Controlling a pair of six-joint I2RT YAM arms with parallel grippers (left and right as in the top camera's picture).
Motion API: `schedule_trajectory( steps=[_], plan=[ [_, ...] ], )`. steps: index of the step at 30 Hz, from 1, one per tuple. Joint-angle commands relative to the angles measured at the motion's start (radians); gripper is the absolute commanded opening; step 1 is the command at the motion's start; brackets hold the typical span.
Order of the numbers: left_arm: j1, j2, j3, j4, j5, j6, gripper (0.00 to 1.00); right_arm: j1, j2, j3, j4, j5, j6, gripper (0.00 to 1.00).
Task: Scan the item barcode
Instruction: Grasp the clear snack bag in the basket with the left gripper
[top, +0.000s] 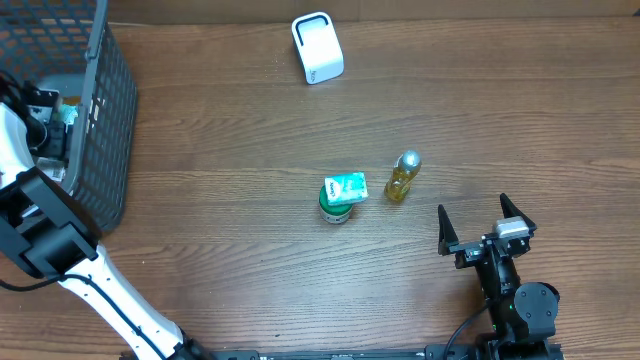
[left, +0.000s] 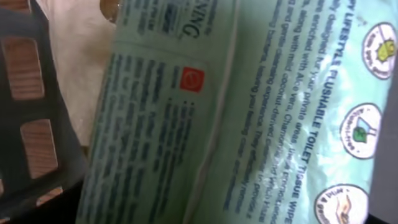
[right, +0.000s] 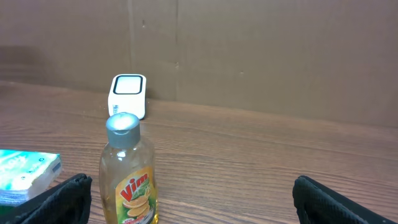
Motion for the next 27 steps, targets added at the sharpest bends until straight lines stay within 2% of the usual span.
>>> schedule_trajectory(
  steps=[1, 5, 11, 17, 22, 27],
  plan=[
    [0.006, 0.067, -0.001, -0.022, -0.01, 0.012, 0.79, -0.003, -0.009, -0.011, 0.003, 0.008, -0.002, 1.0],
    [0.006, 0.069, -0.001, -0.03, -0.009, 0.011, 0.55, -0.003, -0.009, -0.011, 0.003, 0.008, -0.001, 1.0],
    [0.005, 0.049, 0.011, -0.037, -0.005, -0.021, 0.3, -0.003, -0.009, -0.011, 0.003, 0.008, -0.001, 1.0],
    [0.005, -0.026, 0.041, -0.037, 0.019, -0.102, 0.22, -0.003, -0.009, -0.011, 0.003, 0.008, -0.001, 1.0],
    [0.004, -0.139, 0.078, -0.036, 0.108, -0.179, 0.17, -0.003, -0.009, -0.011, 0.003, 0.008, -0.001, 1.0],
    [0.004, -0.276, 0.093, -0.028, 0.13, -0.25, 0.16, -0.003, -0.009, -0.011, 0.003, 0.008, -0.002, 1.0]
  ],
)
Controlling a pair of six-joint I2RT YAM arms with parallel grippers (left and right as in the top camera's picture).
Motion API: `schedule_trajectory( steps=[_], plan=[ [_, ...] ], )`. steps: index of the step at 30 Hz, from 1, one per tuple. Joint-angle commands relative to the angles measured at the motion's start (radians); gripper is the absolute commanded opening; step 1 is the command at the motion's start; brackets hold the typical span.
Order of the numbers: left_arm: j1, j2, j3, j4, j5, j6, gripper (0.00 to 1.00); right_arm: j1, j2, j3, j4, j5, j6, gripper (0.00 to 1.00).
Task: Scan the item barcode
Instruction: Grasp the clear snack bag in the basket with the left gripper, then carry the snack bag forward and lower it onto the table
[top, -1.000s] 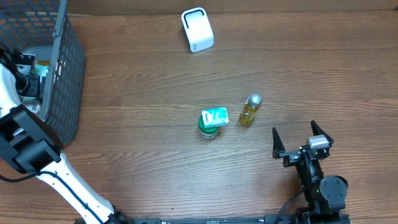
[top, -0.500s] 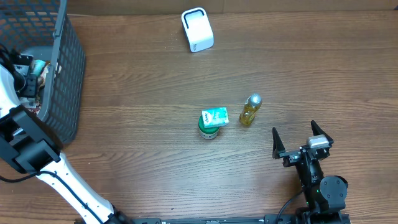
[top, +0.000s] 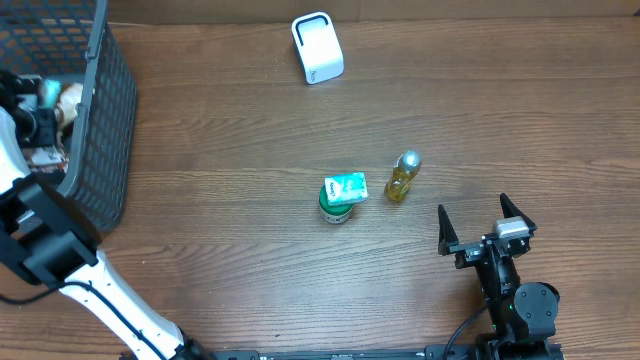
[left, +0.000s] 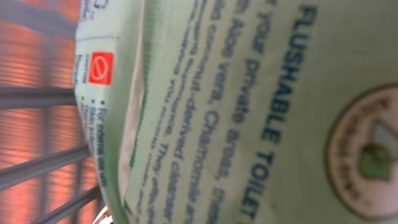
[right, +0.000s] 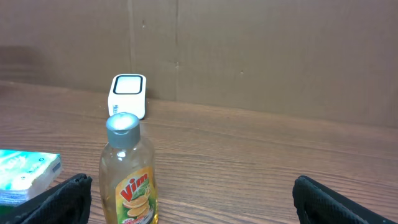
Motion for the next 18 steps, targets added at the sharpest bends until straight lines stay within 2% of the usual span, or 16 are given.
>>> schedule_trajectory(
  steps=[1, 10, 18],
  plan=[
    [0.002, -0.188, 0.058, 0.018, 0.05, -0.088, 0.15, -0.003, -0.009, -0.011, 0.003, 0.008, -0.001, 1.0],
    [-0.01, -0.444, 0.058, 0.061, 0.056, -0.247, 0.15, -0.003, -0.009, -0.011, 0.003, 0.008, -0.001, 1.0],
    [-0.127, -0.614, 0.058, -0.057, 0.108, -0.372, 0.14, -0.003, -0.009, -0.011, 0.003, 0.008, -0.001, 1.0]
  ],
)
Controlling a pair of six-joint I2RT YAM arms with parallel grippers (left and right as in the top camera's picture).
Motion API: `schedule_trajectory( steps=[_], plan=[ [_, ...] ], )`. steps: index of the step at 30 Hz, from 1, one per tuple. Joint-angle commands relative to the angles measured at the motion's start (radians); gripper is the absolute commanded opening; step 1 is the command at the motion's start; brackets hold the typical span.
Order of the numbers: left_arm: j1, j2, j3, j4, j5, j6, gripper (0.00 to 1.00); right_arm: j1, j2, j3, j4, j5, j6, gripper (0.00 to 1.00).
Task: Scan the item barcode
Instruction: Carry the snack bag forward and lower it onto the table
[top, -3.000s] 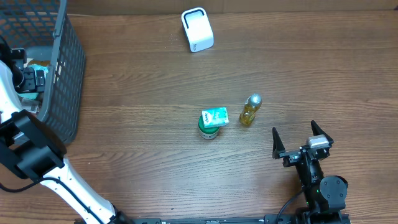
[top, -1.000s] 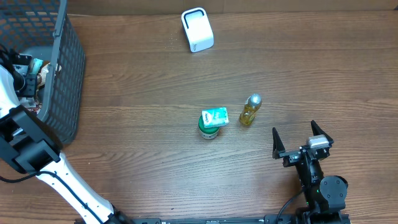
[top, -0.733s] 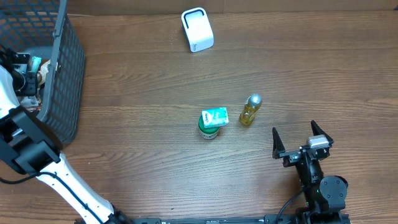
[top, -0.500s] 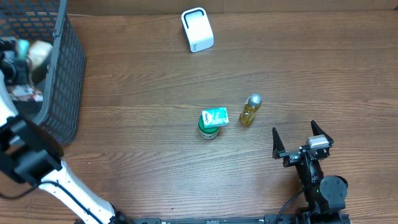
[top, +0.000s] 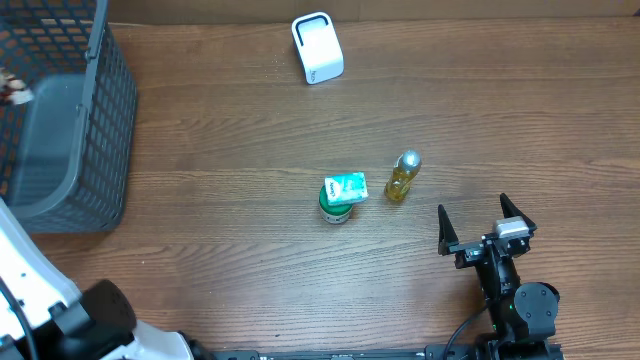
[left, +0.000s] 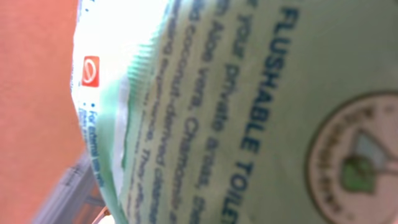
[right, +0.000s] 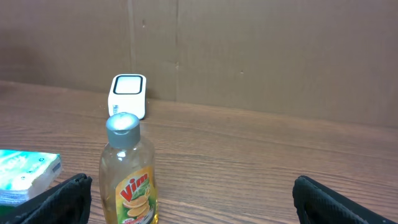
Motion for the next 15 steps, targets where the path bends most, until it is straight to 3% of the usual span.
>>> schedule_trajectory(
  steps=[1, 10, 15],
  plan=[
    [-0.084, -0.071, 0.021, -0.052, 0.039, -0.092, 0.14, -0.003, -0.009, -0.011, 0.003, 0.008, -0.002, 1.0],
    [-0.366, -0.124, 0.006, -0.335, 0.026, -0.197, 0.11, -0.003, -0.009, -0.011, 0.003, 0.008, -0.002, 1.0],
    [-0.491, -0.108, -0.129, -0.338, 0.017, -0.261, 0.09, -0.003, -0.009, -0.011, 0.003, 0.008, -0.002, 1.0]
  ],
)
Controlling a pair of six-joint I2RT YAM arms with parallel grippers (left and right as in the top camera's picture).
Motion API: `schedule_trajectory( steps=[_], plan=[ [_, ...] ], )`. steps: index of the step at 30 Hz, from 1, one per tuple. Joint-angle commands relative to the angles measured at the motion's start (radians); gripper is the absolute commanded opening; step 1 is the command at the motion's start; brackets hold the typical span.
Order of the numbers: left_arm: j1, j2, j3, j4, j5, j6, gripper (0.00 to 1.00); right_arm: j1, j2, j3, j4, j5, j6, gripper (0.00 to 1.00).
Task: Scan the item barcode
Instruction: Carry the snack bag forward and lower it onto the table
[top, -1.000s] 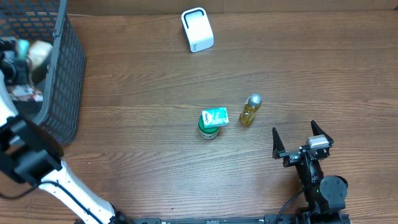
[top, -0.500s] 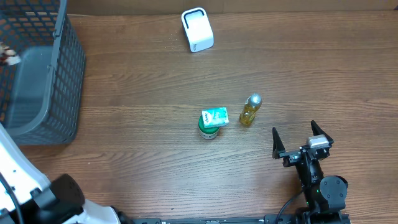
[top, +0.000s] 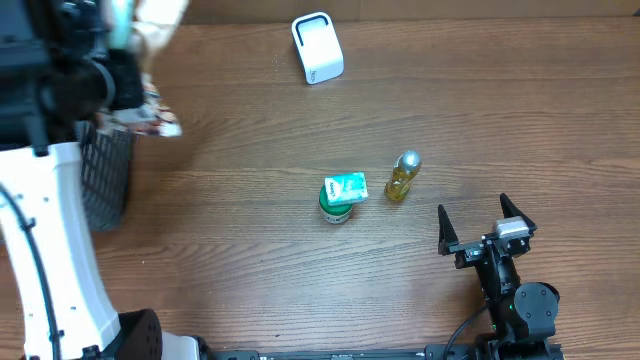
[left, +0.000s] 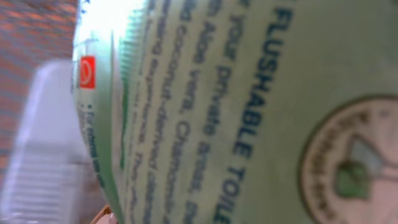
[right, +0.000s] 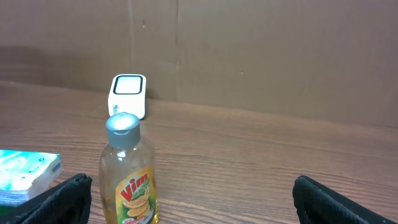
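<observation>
A pale green pack of flushable wipes (left: 249, 112) fills the left wrist view. In the overhead view my left gripper (top: 112, 55) hangs high at the top left, shut on that wipes pack (top: 121, 20), its fingers hidden; other wrappers (top: 155, 118) dangle beside it. The white scanner (top: 318, 48) stands at the table's far side, also seen as the white scanner (right: 128, 94) from the right wrist. My right gripper (top: 485, 228) rests open at the near right, nothing between its fingers (right: 69, 198).
The dark mesh basket (top: 105, 185) at the left is mostly covered by my left arm. Mid-table stand a Vim bottle (top: 402, 176) and a green tin with a small green box on top (top: 341, 197). The Vim bottle (right: 128, 169) stands just ahead of the right gripper.
My left arm was almost out of the overhead view at the far left; now it looms large over the basket's right side, still holding the wipes pack. The right arm is unchanged.
My left gripper was down inside the basket with the wipes pack against its camera. Then the pack was raised within the basket, mesh behind it. Then the arm was near the left edge, and now it hangs high over the basket's right side. The right arm stayed still.
</observation>
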Motion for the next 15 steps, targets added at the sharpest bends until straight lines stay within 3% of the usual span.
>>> schedule_trajectory(
  steps=[1, 10, 15],
  plan=[
    [-0.073, -0.002, -0.121, 0.032, -0.014, -0.082, 0.09, -0.003, -0.009, -0.011, 0.003, 0.008, -0.001, 1.0],
    [-0.221, -0.002, -0.586, 0.325, -0.204, -0.17, 0.09, -0.003, -0.009, -0.011, 0.003, 0.008, -0.001, 1.0],
    [-0.256, -0.002, -0.805, 0.525, -0.211, -0.17, 0.11, -0.003, -0.009, -0.011, 0.003, 0.008, -0.001, 1.0]
  ],
)
